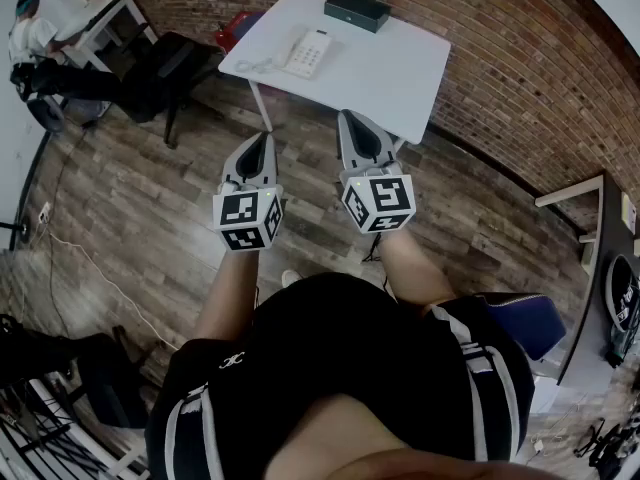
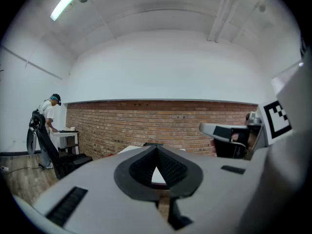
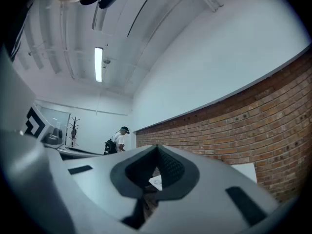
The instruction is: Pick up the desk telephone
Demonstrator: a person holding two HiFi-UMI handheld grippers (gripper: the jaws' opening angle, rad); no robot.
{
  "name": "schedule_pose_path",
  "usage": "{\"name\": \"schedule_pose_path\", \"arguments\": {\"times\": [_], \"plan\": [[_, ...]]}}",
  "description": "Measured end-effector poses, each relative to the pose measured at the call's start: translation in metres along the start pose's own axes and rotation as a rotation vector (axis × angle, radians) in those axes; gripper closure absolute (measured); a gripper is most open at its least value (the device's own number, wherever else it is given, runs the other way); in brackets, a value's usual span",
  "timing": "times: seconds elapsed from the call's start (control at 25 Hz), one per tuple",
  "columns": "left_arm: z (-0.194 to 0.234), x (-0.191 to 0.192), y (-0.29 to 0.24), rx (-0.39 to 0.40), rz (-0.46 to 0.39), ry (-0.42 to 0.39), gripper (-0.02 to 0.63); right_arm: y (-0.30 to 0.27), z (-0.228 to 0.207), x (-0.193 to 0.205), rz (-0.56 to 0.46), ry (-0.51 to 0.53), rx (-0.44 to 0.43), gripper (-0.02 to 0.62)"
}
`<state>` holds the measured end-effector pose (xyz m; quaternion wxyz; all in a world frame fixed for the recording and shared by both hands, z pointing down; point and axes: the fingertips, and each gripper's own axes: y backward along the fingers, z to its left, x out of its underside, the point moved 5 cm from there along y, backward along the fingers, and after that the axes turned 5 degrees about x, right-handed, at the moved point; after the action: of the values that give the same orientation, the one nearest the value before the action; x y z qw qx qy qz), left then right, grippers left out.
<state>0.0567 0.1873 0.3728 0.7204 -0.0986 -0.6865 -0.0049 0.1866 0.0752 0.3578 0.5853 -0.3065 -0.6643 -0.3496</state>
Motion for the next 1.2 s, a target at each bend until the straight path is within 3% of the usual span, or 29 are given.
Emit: {"name": "schedule_pose_path", "arguments": {"times": [0.24, 0.48, 0.68, 0.8, 1.2], "plan": [[-0.001, -0.001, 0.022, -0.019, -0.014, -0.005, 0.606, 0.014, 0.017, 0.004, 0.019, -0.001, -0.013, 0.597], [-0.005, -0.004, 0.030, -0.014, -0.027, 0.016, 0.606, 0.025, 0.025, -0.002, 0.005, -0.066, -0.073, 0.597], [-0.002, -0.005, 0.041, -0.011, -0.035, 0.028, 0.606, 0.027, 0.034, 0.000, 0.018, -0.081, -0.061, 0.597], [0.006, -0.005, 0.043, 0.000, -0.032, 0.035, 0.606, 0.023, 0.041, 0.000, 0.023, -0.114, -0.053, 0.597], [0.054, -0.008, 0.060, 0.048, -0.057, 0.020, 0.606, -0.003, 0.090, 0.008, 0.031, -0.086, -0.027, 0.597]]}}
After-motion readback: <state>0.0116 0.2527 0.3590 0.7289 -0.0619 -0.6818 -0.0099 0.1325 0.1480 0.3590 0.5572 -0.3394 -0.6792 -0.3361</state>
